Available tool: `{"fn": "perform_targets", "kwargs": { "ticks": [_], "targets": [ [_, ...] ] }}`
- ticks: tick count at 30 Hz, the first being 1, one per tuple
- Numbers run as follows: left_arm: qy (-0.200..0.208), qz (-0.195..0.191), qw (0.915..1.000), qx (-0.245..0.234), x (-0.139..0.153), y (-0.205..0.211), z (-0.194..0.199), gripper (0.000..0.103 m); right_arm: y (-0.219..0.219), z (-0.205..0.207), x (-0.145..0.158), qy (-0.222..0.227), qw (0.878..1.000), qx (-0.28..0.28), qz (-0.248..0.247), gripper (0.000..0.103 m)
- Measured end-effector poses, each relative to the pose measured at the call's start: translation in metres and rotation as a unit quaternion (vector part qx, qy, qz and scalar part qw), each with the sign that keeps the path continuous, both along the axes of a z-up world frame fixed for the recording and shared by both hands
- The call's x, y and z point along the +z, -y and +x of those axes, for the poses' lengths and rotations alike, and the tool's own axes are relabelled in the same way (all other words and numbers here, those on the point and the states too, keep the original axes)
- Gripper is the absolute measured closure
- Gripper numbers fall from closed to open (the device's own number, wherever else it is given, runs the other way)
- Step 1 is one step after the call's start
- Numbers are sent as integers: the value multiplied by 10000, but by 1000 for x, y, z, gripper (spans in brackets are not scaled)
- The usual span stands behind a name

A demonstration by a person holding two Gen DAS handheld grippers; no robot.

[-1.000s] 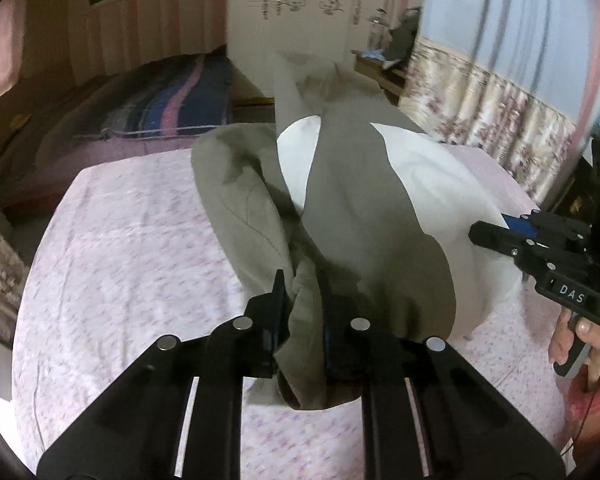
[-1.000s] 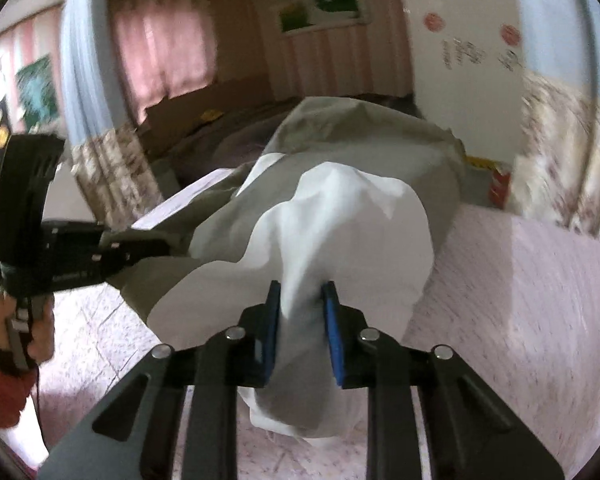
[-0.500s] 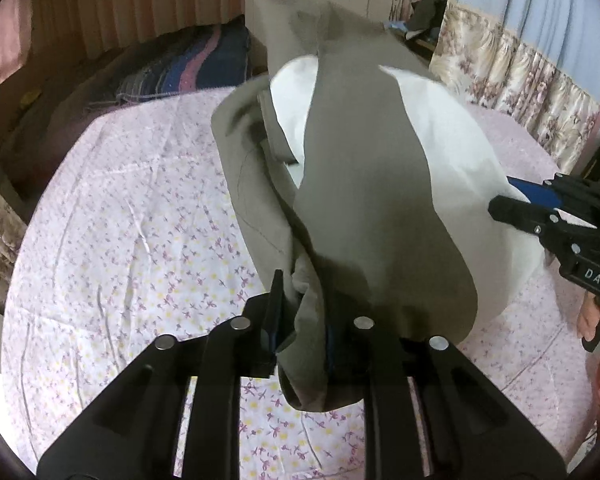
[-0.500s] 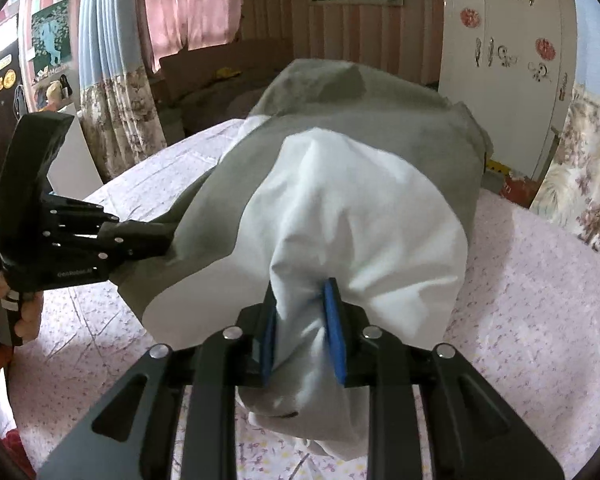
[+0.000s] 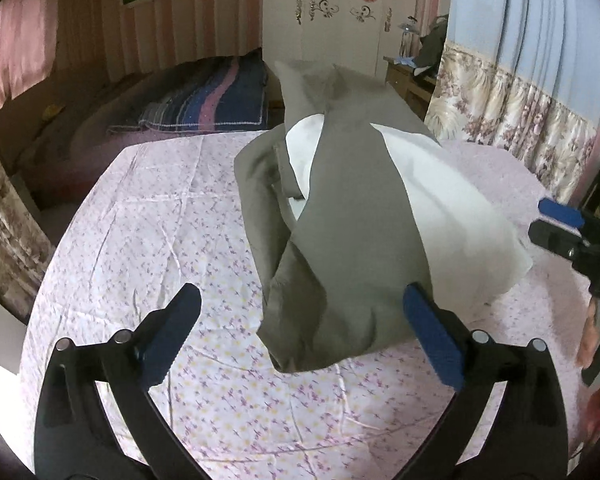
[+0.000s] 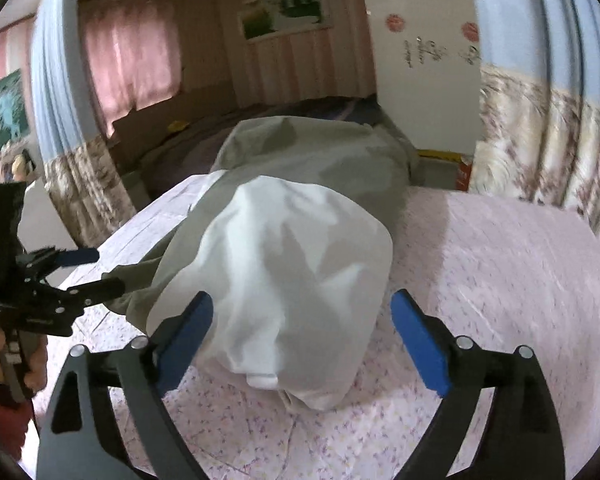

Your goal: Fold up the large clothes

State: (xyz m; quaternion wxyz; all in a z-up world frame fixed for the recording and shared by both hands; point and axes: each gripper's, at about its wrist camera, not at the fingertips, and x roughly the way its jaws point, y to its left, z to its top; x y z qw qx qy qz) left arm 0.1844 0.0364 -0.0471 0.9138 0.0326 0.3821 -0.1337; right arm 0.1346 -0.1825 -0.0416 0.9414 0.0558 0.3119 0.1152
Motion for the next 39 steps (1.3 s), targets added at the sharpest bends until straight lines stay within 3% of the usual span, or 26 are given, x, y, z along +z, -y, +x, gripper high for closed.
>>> {"fn": "perform_targets", "kwargs": {
  "ticks": [13,18,23,27,31,36,39],
  "targets": [
    [141,202,9992,324,-12,6,-7,3,13,0,-26,-62,9984,-528,183,8],
    [234,217,9984,461,-19,8,-6,3,15,-6,-30,106,9960,-778,416,7],
    [263,110,9981,537,-28,11,-4,3,6,-5,-38,64,9960,-714,541,8],
    [331,253,9975,568,-42,17,2,3,4,-1,-51,1,9952,-783,594,8],
    [142,313,9982,495,-61,19,10,3,5,5,-67,-139,9943,-752,743,5],
    [-107,90,9991,402,-72,16,21,3,2,23,-81,-618,9926,-456,944,5],
    [-134,44,9991,403,-75,16,22,3,-7,24,-78,-552,9953,-387,698,16]
  ]
}}
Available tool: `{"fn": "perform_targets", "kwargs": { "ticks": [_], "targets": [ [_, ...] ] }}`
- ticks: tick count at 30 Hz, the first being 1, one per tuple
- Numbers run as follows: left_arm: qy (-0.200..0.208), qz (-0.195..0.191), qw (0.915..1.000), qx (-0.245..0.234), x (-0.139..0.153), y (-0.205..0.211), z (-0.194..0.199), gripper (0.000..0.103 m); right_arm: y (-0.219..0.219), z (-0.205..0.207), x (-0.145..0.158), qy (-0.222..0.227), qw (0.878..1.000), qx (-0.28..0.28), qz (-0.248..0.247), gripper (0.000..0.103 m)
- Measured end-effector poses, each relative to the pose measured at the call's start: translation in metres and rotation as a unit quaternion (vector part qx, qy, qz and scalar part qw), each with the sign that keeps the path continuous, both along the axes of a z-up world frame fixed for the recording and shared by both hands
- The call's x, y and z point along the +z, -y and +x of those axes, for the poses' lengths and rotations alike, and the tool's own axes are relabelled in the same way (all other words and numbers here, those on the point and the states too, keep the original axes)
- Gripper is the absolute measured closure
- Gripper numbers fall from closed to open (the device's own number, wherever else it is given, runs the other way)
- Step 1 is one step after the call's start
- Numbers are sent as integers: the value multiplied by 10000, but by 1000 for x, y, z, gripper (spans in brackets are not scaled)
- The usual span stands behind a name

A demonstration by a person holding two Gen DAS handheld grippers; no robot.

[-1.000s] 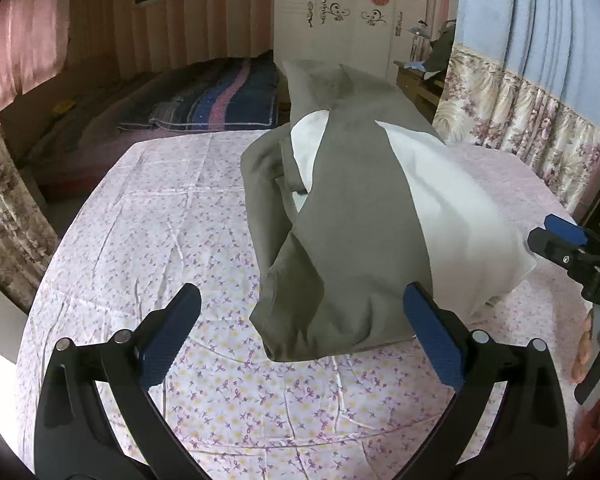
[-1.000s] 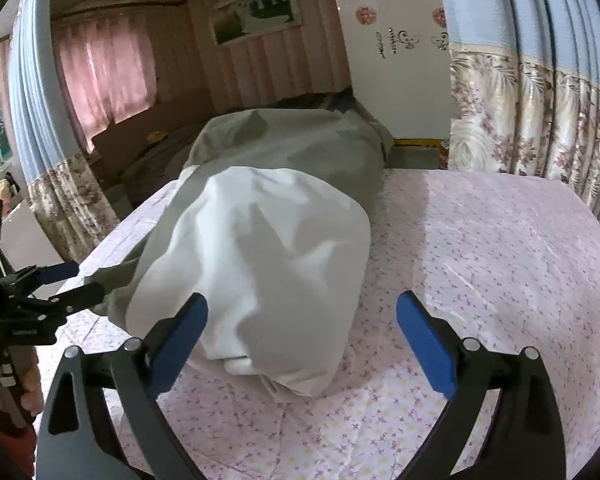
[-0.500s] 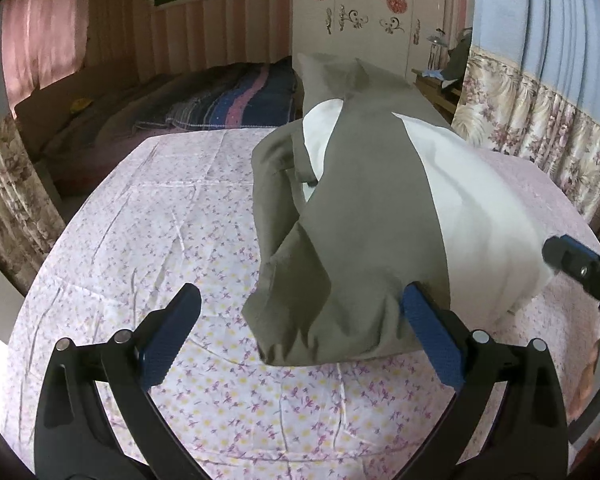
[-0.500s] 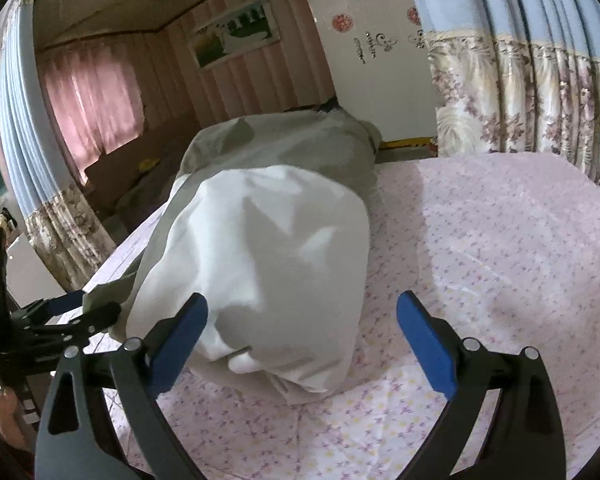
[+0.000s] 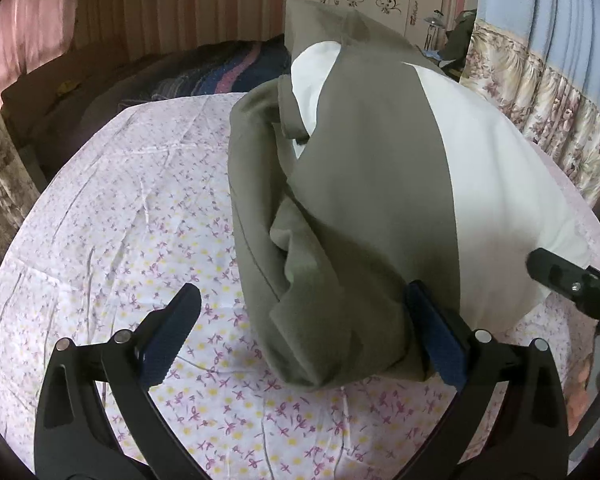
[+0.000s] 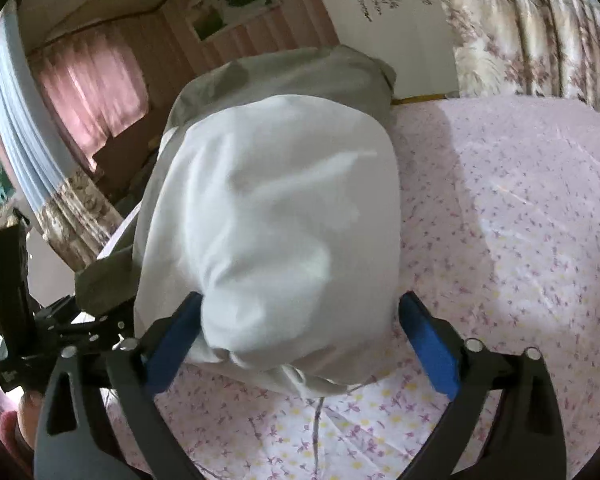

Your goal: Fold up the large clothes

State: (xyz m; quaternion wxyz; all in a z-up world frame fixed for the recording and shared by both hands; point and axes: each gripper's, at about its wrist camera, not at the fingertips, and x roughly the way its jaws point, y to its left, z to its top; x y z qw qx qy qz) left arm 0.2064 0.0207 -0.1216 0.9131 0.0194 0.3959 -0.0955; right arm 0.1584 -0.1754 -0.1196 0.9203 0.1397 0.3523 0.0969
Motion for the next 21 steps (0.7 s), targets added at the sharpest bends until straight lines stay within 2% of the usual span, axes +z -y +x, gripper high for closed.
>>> {"fn": "perform_targets", "kwargs": {
  "ticks": [6,8,10,12,16,21],
  "targets": [
    [-18,-5,9999,-102,-1,5,3,4,-4,1,4,40,9996,106,-261,39],
    [-72,-86,9997,-232,-1,9,5,14,-4,2,6,79,9993,184,-313,43],
    [-113,-153,9991,-367,0,14,3,31,-2,2,7,95,9992,241,-317,45],
    [-99,-55,9990,-436,1,22,2,36,0,-1,9,154,9989,292,-338,49],
    [-176,-191,9985,-490,3,27,0,36,7,-9,18,347,9981,328,-387,54],
    [-139,-182,9981,-573,10,46,-16,39,22,-25,26,458,9976,317,-412,60]
  ]
}}
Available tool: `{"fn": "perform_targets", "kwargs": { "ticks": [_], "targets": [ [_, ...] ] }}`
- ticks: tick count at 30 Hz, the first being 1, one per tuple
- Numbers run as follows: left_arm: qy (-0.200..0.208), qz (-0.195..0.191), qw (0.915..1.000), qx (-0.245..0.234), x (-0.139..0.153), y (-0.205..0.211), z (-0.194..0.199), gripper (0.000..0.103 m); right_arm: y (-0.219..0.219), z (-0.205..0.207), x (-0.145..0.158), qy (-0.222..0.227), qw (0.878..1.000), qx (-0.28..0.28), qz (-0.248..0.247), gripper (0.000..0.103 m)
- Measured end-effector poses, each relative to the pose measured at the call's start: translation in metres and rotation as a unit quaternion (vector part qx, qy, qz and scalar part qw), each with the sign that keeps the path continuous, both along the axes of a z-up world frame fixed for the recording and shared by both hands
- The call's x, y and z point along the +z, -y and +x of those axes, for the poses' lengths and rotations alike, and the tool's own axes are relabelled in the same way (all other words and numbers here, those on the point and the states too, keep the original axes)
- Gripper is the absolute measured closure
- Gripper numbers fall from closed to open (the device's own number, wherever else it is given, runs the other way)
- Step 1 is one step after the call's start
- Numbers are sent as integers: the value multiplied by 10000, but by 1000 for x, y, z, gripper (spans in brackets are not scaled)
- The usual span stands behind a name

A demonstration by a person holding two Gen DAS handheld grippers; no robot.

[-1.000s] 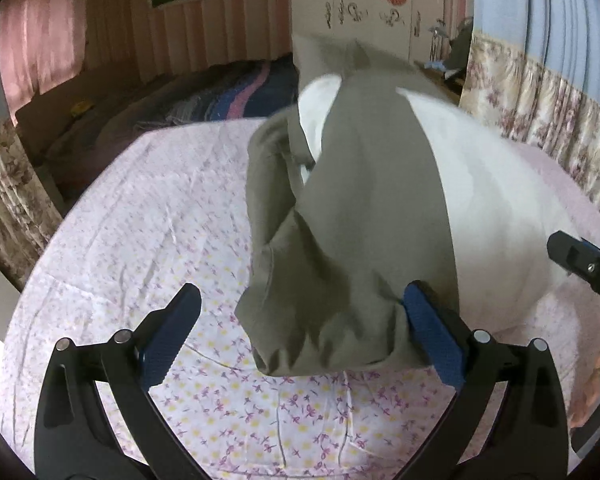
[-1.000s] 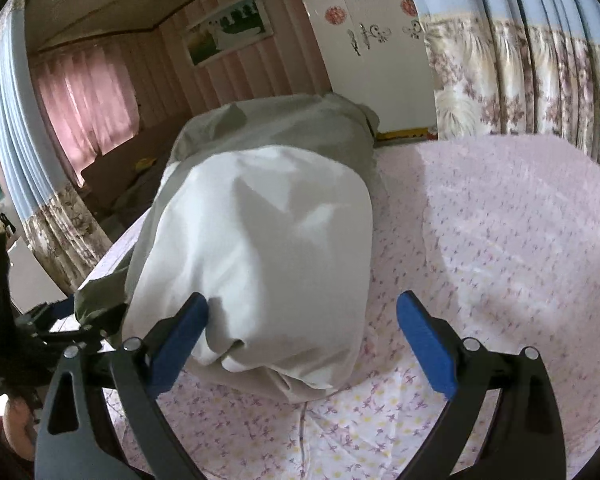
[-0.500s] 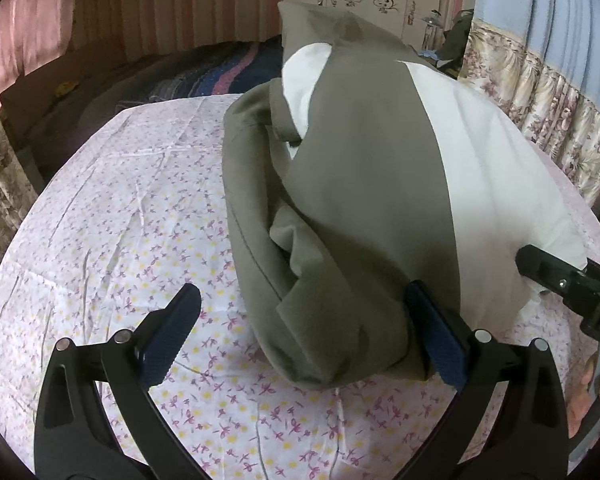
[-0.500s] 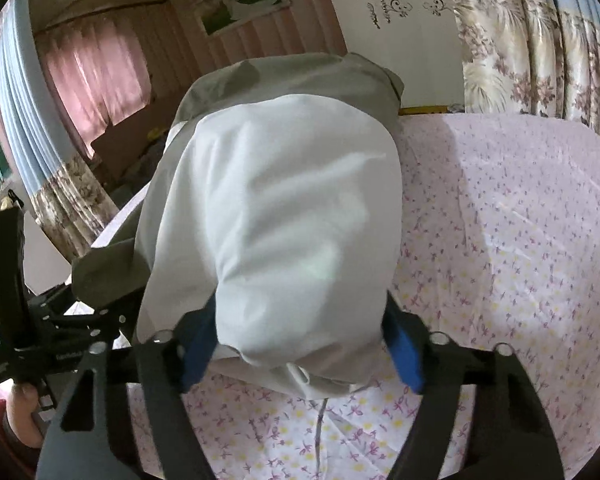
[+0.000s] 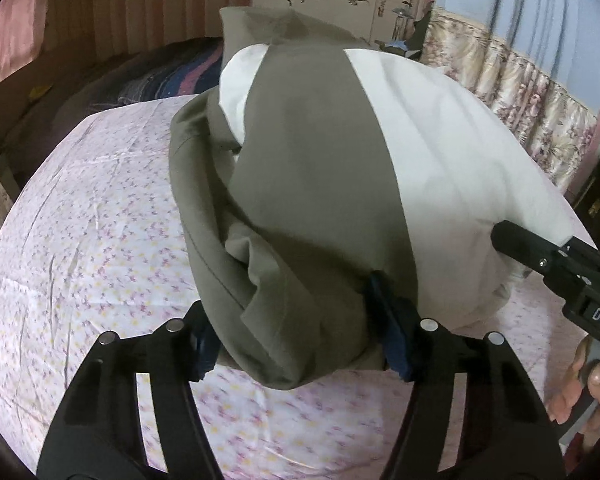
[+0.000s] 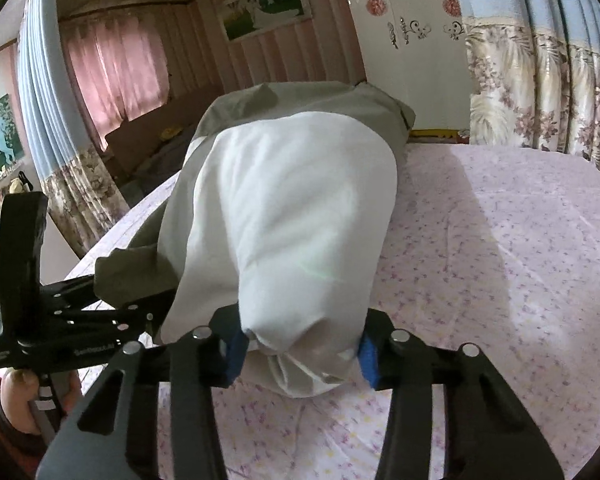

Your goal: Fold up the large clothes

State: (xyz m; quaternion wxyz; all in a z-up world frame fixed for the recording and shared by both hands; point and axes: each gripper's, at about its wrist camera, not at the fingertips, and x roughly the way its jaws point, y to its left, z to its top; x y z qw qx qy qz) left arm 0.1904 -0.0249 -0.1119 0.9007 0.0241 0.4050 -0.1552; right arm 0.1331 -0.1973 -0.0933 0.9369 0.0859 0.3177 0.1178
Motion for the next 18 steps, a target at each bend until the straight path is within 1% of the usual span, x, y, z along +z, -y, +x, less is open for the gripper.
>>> {"fn": "perform_targets", "kwargs": {
  "ticks": [3,7,10,12,15,18],
  "targets": [
    [30,-62,9999,-119,2,9,-17,39,9,-17,7,105,9999,-38,-75,60],
    [23,-269,9992,-308,10,25,-45,39,27,-46,20,260,9994,-137,-184,60],
    [92,-280,9983,-509,17,43,-68,39,41,-68,30,382,9983,-280,-329,60],
    [109,-263,9977,-619,21,54,-83,39,53,-83,33,363,9982,-364,-311,60],
    [154,-139,9972,-713,21,68,-106,37,64,-100,28,231,9982,-436,-347,60],
    [147,103,9976,-668,8,74,-116,34,70,-106,8,33,9987,-445,-254,59]
  ]
}}
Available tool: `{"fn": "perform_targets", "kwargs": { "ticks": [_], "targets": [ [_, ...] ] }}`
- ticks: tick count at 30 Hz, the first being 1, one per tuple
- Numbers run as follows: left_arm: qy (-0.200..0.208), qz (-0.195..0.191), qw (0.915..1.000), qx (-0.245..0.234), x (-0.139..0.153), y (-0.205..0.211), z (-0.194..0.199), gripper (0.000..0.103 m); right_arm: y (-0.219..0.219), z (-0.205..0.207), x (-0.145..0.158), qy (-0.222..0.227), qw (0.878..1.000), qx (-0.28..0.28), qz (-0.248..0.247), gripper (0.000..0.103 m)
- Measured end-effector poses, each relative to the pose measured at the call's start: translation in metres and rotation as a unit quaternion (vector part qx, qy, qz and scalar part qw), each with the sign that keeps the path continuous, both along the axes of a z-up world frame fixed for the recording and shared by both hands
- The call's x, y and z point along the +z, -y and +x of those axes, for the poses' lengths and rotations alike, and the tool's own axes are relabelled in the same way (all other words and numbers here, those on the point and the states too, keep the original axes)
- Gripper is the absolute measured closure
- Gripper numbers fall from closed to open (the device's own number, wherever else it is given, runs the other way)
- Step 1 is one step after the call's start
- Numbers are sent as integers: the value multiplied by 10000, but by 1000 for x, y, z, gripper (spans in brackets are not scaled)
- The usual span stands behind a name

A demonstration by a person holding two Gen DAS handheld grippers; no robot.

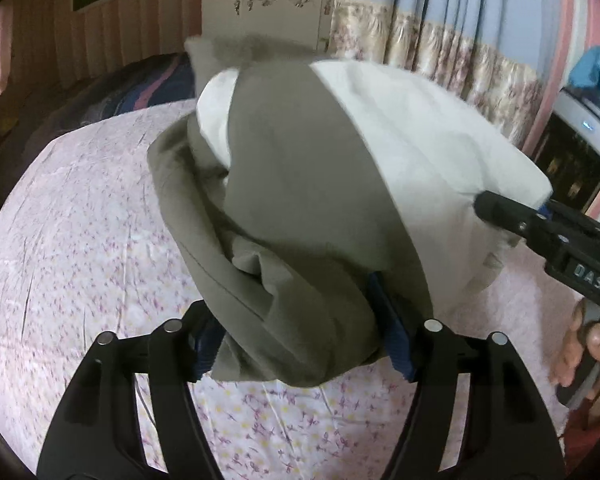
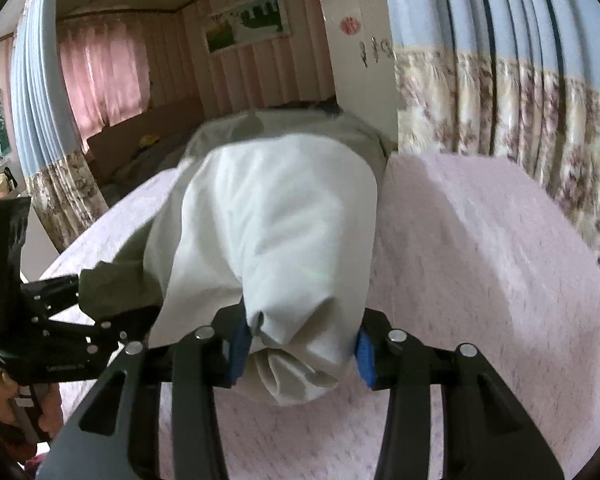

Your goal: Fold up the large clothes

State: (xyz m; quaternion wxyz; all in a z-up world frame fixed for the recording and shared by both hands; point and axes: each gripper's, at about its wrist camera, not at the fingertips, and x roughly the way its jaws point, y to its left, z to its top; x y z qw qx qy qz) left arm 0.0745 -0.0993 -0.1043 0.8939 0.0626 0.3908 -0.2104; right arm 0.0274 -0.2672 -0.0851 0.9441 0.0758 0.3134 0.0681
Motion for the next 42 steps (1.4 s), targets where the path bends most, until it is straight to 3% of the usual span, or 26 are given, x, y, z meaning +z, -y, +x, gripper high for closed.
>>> {"fn": "perform_targets", "kwargs": {
  "ticks": [6,9,20,25,30,37,42],
  "targets": [
    [-2,78,10000,16,-12,-1,-3,26,15,-2,-21,-213,9989,-47,423,47],
    [182,276,9991,267,-8,0,-2,3,15,-5,-19,-222,9991,-110,333,41],
    [238,150,9988,408,11,-26,-18,3,8,-45,17,340,9979,-553,72,5],
    [229,-14,9986,481,23,-43,-23,3,-2,-49,26,524,9958,-735,-169,2],
    [762,352,9932,809,40,-51,-39,3,-10,-47,27,480,9953,-831,-140,2],
    [864,-317,9925,809,66,-76,-59,3,-20,-47,36,281,9947,-986,67,2],
    [1205,65,9860,1155,79,-79,-71,3,-31,-54,49,359,9939,-1038,-71,2]
  ]
}}
